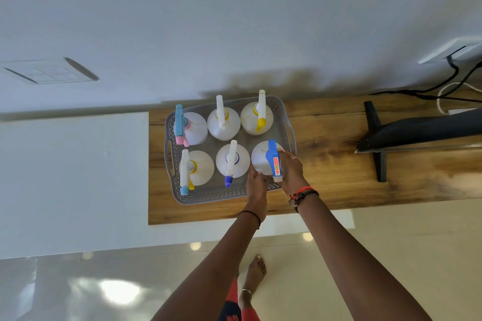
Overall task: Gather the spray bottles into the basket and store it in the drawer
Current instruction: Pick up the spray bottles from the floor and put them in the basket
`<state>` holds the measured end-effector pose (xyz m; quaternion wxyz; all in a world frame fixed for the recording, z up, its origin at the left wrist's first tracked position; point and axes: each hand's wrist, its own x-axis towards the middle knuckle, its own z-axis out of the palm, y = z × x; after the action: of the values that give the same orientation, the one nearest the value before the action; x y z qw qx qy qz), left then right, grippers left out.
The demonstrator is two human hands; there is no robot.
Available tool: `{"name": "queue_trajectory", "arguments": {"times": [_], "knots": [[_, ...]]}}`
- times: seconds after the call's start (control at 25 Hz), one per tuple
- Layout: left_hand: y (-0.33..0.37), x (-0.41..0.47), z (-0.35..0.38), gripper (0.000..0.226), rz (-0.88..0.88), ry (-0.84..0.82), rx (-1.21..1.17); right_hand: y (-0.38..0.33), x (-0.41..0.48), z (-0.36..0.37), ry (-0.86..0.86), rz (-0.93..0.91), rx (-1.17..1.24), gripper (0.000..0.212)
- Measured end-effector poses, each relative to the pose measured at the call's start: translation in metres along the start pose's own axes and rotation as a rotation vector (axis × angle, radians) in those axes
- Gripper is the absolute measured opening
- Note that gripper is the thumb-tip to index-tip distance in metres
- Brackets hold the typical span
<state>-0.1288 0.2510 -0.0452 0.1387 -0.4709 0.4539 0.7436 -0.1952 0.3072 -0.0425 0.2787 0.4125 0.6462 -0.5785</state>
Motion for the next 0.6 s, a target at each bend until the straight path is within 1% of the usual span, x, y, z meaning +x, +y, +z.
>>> {"name": "queue_trajectory", "arguments": {"times": [0.16, 0.36, 0.48, 0.6], "knots": [[0.003, 0.002, 0.002, 0.054, -0.012, -0.012, -0.064, -0.003, 0.005, 0.003, -0.023, 0.023, 0.015, 0.042], [0.005, 0.005, 0.005, 0.054, -0.032, 0.024, -0.103, -0.008, 0.006, 0.007, -0.037, 0.023, 0.010, 0.040], [0.009, 0.007, 0.006, 0.053, -0.042, 0.053, -0.082, -0.011, 0.006, 0.007, -0.061, 0.030, -0.044, 0.041], [0.010, 0.006, 0.006, 0.052, -0.027, 0.064, -0.002, -0.010, 0.004, 0.004, -0.065, 0.060, -0.006, 0.044]]}}
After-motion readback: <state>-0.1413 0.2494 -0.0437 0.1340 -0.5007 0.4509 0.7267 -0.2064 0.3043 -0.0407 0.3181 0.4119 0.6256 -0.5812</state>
